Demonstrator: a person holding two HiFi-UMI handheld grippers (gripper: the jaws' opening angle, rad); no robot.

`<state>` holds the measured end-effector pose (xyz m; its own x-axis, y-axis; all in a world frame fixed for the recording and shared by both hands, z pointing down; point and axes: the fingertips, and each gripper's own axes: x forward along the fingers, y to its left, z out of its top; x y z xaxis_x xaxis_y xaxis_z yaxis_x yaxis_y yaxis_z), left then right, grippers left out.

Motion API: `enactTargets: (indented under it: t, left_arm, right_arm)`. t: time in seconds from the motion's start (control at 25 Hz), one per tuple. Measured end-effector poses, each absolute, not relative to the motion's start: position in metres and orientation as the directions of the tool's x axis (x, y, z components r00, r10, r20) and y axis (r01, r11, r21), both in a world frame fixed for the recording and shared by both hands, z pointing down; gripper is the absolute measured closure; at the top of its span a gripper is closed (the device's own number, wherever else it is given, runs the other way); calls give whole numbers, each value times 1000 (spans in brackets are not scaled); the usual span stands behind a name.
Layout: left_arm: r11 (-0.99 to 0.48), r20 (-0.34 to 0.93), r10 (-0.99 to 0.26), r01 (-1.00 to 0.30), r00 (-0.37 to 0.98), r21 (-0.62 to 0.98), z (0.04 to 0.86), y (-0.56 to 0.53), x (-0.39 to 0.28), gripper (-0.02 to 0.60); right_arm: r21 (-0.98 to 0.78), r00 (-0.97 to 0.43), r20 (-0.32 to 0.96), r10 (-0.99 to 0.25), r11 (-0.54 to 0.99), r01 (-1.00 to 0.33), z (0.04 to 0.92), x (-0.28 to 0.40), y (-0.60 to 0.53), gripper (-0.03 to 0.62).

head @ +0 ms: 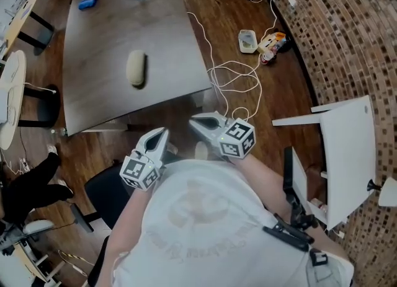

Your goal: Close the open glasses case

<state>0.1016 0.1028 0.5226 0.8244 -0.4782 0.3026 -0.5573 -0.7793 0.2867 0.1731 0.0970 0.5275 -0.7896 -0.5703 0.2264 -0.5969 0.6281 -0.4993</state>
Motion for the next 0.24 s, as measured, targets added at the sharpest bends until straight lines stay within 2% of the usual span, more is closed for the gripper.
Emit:
enactTargets:
  t: [0.24]
  left_arm:
    - [-784, 309, -468, -550, 828, 287, 525, 110, 111, 575]
  right_arm:
    - [-499, -784, 223, -579, 624, -602, 528, 180, 109, 586]
